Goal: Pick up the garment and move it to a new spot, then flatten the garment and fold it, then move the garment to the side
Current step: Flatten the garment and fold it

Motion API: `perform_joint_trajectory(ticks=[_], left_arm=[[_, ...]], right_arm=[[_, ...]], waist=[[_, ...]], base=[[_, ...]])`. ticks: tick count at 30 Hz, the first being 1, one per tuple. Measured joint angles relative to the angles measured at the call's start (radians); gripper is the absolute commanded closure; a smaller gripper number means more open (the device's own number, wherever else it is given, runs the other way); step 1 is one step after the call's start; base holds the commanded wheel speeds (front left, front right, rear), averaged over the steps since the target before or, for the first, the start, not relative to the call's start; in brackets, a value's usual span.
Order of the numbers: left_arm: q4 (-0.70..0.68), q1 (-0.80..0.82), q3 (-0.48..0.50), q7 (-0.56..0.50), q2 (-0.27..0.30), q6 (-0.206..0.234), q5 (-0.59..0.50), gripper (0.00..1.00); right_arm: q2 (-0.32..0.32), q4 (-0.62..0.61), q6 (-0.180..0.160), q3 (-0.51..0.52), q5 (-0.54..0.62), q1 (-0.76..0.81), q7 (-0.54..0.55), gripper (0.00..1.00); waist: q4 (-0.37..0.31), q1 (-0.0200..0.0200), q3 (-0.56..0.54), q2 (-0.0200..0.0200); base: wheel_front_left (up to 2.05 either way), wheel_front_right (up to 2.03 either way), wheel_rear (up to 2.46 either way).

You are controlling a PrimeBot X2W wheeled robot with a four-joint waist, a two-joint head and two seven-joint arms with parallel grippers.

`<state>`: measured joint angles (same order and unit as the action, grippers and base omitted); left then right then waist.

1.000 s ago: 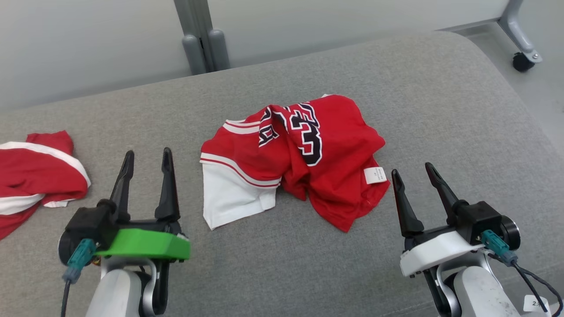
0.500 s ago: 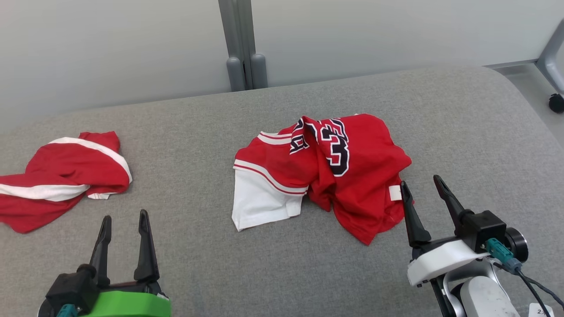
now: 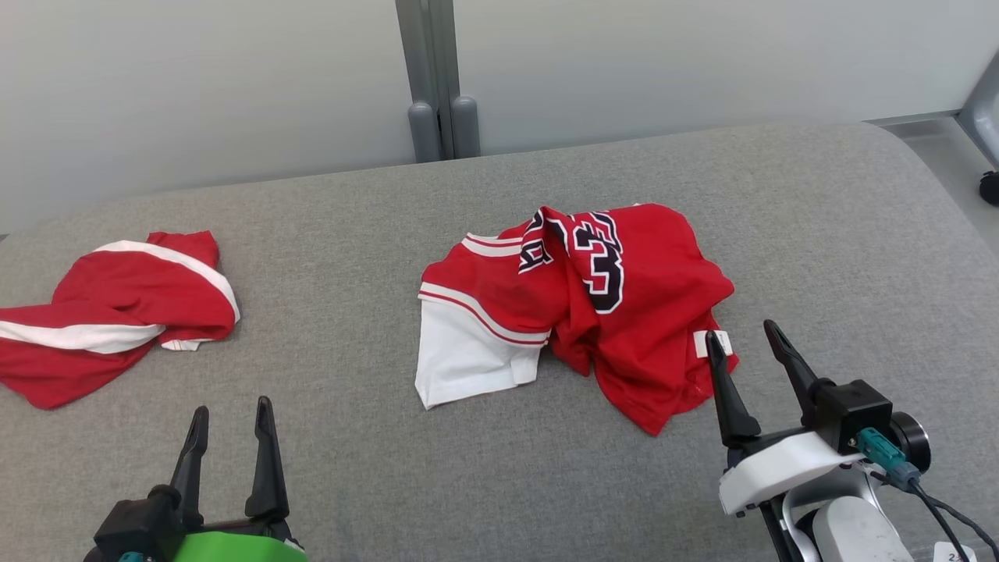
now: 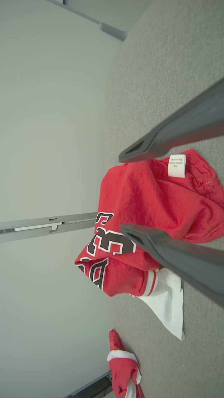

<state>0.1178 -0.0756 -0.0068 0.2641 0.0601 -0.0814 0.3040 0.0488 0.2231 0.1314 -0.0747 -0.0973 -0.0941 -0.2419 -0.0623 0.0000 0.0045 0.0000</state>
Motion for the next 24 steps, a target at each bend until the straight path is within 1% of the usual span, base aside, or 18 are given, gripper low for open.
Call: perform_joint_trajectory(ticks=[5,8,9,12,16,24], left_arm=[[0.007,0.003,0.001,0.000,-0.002,-0.002,0.000,0.00],[0.006,0.005,-0.001,0.000,-0.004,-0.002,0.000,0.00],[0.006,0.007,-0.002,0.000,-0.005,-0.002,0.000,0.00],[0.004,0.019,-0.005,0.000,-0.005,-0.005,0.000,0.00],[0.005,0.036,-0.013,0.000,-0.007,-0.008,0.002,0.00],[0.011,0.054,-0.023,0.000,-0.008,-0.015,0.002,0.00]], right_arm=[[0.001,0.009,0.000,-0.024,-0.005,-0.003,0.013,0.00],[0.000,0.026,0.000,-0.052,-0.002,-0.020,0.056,0.00],[0.000,0.041,0.000,-0.059,0.005,-0.030,0.087,0.00],[0.000,0.102,0.000,-0.078,0.012,-0.057,0.182,0.00],[0.000,0.214,0.000,-0.088,0.003,-0.106,0.276,0.00],[0.000,0.391,0.000,-0.106,0.013,-0.196,0.319,0.00]], waist=[[0.001,0.0000,0.004,0.0000],[0.002,0.0000,0.012,0.0000],[0.003,0.0000,0.017,0.0000],[0.005,0.0000,0.029,0.0000],[0.014,0.0000,0.050,0.0000],[0.049,0.0000,0.078,0.0000]], base=[[0.00,0.00,0.00],[0.00,0.00,0.00],[0.00,0.00,0.00],[0.00,0.00,0.00],[0.00,0.00,0.00],[0.00,0.00,0.00]])
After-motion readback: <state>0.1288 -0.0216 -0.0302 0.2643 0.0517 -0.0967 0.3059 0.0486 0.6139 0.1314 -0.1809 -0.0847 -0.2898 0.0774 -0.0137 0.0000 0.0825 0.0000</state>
